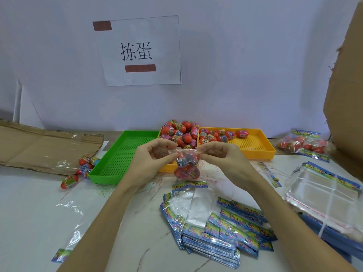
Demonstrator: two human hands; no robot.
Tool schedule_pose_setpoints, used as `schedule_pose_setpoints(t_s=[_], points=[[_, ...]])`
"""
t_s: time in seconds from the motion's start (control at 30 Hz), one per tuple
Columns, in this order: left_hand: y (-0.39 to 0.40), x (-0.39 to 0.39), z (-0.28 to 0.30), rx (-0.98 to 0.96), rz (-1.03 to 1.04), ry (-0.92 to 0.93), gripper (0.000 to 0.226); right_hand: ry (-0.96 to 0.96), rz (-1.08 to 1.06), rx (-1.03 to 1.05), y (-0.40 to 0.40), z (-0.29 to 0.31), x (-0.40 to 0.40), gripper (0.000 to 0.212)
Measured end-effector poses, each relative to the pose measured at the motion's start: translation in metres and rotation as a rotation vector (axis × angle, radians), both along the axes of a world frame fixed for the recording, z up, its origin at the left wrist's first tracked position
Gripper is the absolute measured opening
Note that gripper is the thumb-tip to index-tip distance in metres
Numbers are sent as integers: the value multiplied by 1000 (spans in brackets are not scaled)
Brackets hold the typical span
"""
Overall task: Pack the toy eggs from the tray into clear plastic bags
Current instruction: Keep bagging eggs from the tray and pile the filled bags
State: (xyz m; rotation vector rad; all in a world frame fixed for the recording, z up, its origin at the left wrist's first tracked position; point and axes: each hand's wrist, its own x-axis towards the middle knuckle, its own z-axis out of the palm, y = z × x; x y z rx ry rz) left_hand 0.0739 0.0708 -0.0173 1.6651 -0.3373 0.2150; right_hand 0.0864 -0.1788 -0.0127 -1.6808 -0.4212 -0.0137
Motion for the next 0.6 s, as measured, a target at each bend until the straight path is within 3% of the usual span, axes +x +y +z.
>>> schedule_pose_setpoints(t_s=[0.13, 0.33, 0.47, 0.6], points=[[-1, -3, 3, 29, -168, 51, 41, -13, 49, -1, 5, -1, -1, 18], [-18, -6, 4, 166, -55, 29, 25, -31, 116, 25, 15, -3, -3, 16], [-14, -3, 3, 138, 18, 66, 19, 80, -27, 182, 12, 1, -1, 21], [-11, -3, 4, 67, -28, 123, 24, 83, -210, -94, 4, -6, 3, 48]])
